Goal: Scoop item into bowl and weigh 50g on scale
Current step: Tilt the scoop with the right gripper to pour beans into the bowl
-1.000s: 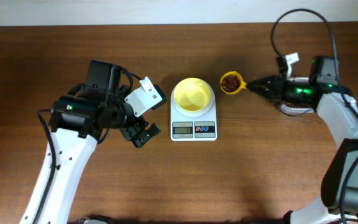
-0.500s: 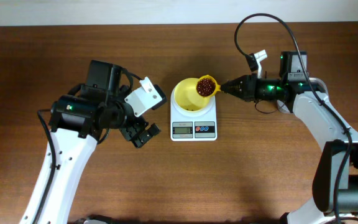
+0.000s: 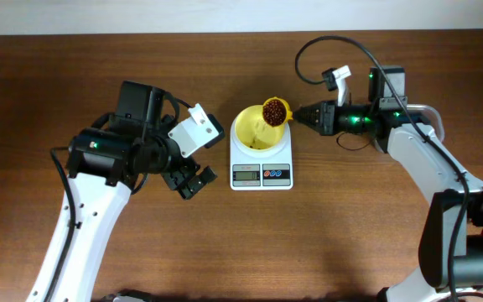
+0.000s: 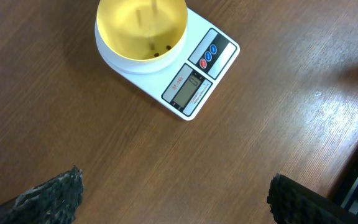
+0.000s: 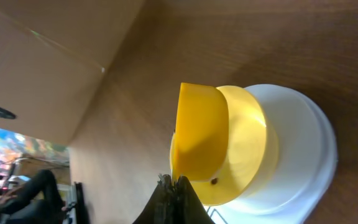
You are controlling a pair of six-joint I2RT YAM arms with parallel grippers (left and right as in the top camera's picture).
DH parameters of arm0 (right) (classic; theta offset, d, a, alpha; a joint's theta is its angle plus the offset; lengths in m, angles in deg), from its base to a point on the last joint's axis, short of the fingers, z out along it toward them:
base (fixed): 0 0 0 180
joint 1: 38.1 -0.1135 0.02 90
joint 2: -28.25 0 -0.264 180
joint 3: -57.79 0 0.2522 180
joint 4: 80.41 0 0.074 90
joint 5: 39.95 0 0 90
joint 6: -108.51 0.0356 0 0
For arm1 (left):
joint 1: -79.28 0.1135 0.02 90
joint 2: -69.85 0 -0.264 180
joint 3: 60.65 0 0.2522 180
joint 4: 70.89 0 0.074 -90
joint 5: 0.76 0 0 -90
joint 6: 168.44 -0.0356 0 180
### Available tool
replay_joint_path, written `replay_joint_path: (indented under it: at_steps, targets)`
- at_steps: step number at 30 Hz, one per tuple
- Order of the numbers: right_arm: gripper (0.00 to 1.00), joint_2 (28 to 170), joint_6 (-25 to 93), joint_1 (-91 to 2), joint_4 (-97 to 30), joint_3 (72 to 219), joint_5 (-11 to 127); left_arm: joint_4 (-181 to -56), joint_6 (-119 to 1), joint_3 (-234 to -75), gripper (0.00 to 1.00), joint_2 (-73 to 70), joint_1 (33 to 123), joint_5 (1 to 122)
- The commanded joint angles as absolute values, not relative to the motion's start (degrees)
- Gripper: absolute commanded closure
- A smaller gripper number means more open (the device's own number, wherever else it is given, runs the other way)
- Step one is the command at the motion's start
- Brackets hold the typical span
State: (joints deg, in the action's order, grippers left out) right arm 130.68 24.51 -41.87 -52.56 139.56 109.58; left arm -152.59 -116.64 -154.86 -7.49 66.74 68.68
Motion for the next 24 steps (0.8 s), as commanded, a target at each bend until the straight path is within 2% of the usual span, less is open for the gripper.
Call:
replay_joint_path:
  at_steps: [1, 10, 17, 24]
  targets:
    - [0.96, 131.0, 19.7, -42.7, -52.8, 139.6, 106.5, -152.7, -117.1, -154.9, 0.01, -7.3, 66.5, 68.7]
    - [0.96, 131.0, 15.2, -42.6, -52.8, 139.6, 107.0, -152.7, -117.1, -154.9, 0.01, -7.3, 66.5, 68.7]
    - [0.96, 131.0, 4.0, -42.6, -52.8, 139.6, 112.8, -152.7, -117.1, -154.9, 0.01, -7.3, 66.5, 68.7]
    - [0.96, 131.0, 3.7, -42.6, -52.8, 139.6, 113.9, -152.7, -117.1, -154.9, 0.01, -7.3, 66.5, 68.7]
